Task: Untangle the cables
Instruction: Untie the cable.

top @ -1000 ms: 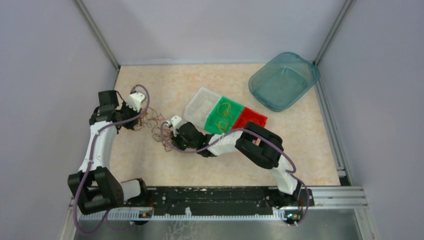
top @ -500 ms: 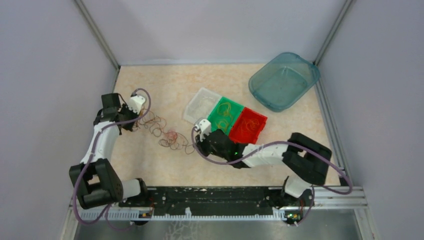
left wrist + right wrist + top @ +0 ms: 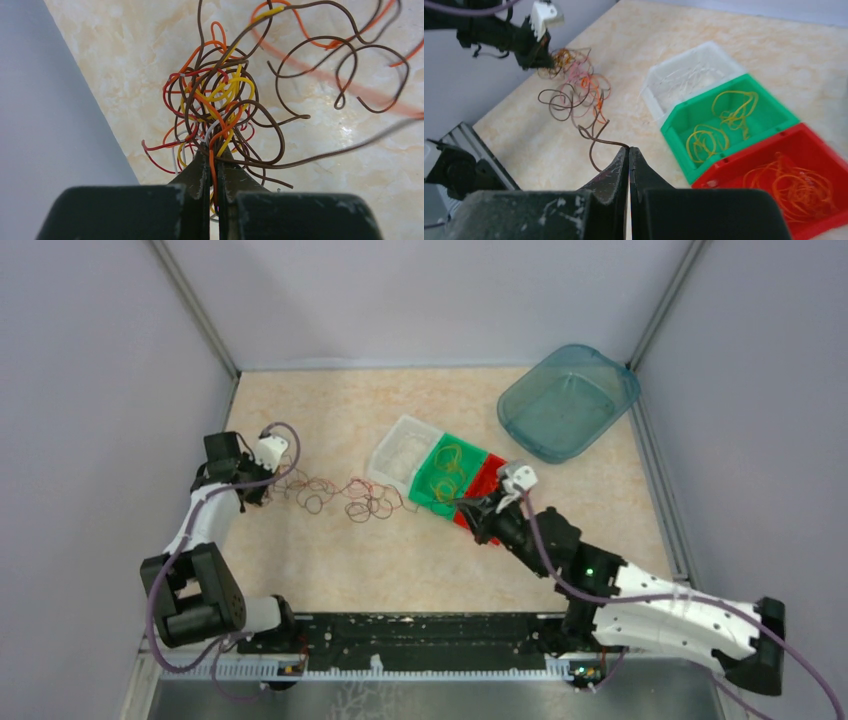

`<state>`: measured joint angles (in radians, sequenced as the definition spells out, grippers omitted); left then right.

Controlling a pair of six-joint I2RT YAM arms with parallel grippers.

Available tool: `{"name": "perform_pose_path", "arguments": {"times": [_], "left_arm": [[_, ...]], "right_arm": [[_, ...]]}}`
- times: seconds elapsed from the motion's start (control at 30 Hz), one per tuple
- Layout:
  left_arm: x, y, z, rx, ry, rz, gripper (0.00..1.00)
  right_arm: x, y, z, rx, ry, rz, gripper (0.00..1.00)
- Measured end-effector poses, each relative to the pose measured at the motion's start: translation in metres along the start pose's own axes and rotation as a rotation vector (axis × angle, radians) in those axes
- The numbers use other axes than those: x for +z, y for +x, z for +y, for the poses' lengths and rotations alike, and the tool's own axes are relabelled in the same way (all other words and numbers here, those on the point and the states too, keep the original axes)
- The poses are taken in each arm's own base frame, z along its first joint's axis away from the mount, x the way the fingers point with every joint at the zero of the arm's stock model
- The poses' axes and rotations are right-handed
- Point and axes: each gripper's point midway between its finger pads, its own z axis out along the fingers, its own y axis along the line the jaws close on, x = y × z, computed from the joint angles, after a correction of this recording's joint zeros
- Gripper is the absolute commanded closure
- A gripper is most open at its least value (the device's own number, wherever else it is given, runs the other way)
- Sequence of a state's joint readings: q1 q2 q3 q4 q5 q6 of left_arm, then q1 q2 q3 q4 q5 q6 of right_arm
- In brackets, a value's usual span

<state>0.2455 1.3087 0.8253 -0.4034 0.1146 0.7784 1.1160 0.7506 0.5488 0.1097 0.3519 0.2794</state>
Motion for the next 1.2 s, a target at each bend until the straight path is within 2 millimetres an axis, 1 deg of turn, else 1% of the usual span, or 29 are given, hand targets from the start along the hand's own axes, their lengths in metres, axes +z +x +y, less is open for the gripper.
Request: {"name": "perform_pose_path", "arguments": {"times": [0.1, 0.23, 0.33, 0.37, 0.43, 0.47, 0.57, 0.67, 0.73, 0.8, 0.9, 1.0, 1.1, 1.2], "left_arm": [[0.006, 0.006, 0.004, -0.005, -0.012, 0.018, 1.00], [0.014, 0.016, 0.005, -0.010, -0.019, 0.049, 1.00], [0.018, 0.020, 0.004, -0.013, -0.017, 0.060, 1.00], [0.018, 0.020, 0.004, -0.014, -0.019, 0.061, 1.00], [0.019, 0.020, 0.006, -0.013, -0.026, 0.060, 1.00], [0.020, 0.020, 0.006, -0.012, -0.029, 0.060, 1.00], [0.023, 0.023, 0.008, -0.013, -0.038, 0.069, 1.00], [0.027, 0.030, 0.010, -0.018, -0.045, 0.086, 1.00], [0.031, 0.036, 0.011, -0.013, -0.052, 0.100, 1.00], [0.035, 0.044, 0.011, -0.011, -0.056, 0.116, 1.00], [0.040, 0.054, 0.015, -0.015, -0.062, 0.133, 1.00], [0.043, 0.058, 0.025, -0.022, -0.092, 0.133, 1.00], [0.044, 0.064, 0.036, -0.038, -0.121, 0.135, 1.00], [0.044, 0.071, 0.042, -0.061, -0.126, 0.140, 1.00]], "right_arm": [[-0.024, -0.041, -0.015, 0.004, 0.066, -0.087, 1.00], [-0.059, -0.110, -0.034, -0.013, 0.168, -0.221, 1.00], [-0.089, -0.158, -0.047, -0.022, 0.233, -0.330, 1.00], [-0.099, -0.172, -0.052, -0.025, 0.257, -0.364, 1.00], [-0.114, -0.192, -0.062, -0.039, 0.308, -0.410, 1.00], [-0.122, -0.201, -0.067, -0.049, 0.336, -0.429, 1.00], [-0.137, -0.214, -0.080, -0.081, 0.403, -0.466, 1.00], [-0.156, -0.228, -0.093, -0.108, 0.471, -0.508, 1.00], [-0.173, -0.242, -0.101, -0.111, 0.515, -0.552, 1.00], [-0.195, -0.260, -0.108, -0.094, 0.547, -0.611, 1.00], [-0.236, -0.288, -0.120, -0.036, 0.571, -0.719, 1.00], [-0.273, -0.312, -0.133, 0.027, 0.599, -0.798, 1.00], [-0.290, -0.322, -0.140, 0.045, 0.622, -0.832, 1.00], [-0.298, -0.326, -0.143, 0.044, 0.631, -0.848, 1.00]]}}
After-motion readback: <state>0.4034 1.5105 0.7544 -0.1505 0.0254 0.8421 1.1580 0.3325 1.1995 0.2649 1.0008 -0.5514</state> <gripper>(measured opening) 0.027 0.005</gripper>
